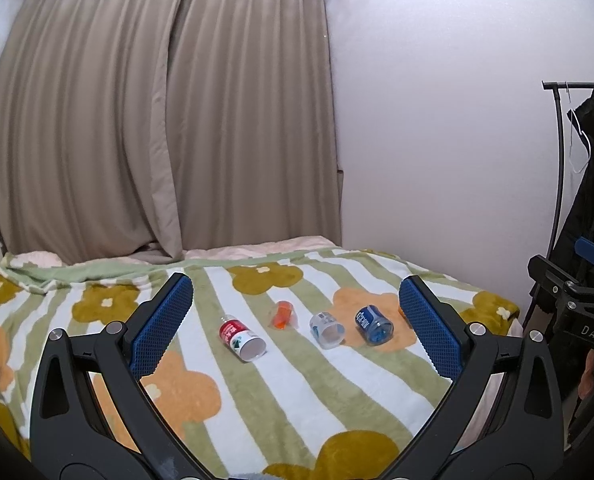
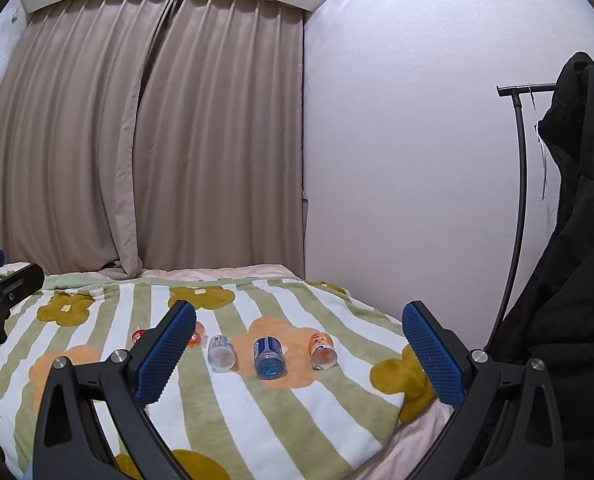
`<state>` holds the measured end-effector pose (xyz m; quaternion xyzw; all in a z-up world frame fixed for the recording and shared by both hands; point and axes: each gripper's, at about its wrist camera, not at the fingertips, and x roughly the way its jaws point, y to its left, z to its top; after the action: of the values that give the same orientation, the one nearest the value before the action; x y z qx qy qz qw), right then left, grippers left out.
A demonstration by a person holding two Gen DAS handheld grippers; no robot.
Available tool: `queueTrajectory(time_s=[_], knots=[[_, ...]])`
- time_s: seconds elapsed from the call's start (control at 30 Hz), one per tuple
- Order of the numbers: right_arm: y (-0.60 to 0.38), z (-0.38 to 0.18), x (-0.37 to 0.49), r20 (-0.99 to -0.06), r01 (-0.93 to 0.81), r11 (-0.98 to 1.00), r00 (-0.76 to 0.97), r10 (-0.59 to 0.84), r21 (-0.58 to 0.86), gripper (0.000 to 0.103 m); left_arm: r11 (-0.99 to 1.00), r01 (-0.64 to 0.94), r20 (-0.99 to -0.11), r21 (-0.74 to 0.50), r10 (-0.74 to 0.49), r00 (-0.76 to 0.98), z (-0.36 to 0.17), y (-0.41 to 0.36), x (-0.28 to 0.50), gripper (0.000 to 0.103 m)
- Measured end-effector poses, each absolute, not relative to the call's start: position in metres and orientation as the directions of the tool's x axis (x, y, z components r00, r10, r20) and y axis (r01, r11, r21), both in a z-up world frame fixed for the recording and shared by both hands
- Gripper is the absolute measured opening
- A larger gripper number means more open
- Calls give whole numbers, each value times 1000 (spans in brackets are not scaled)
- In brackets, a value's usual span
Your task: Flip cup upside down
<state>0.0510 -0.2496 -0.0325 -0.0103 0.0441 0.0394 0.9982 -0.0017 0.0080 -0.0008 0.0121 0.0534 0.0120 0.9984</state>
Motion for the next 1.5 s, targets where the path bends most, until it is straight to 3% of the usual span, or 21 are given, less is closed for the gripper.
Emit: queueTrajectory(time_s=[1.5], knots=[[-242,-39,57,-134,-112,994,985,112,6,103,1000,-30,-177,1,30,984,-4,14,14,103]])
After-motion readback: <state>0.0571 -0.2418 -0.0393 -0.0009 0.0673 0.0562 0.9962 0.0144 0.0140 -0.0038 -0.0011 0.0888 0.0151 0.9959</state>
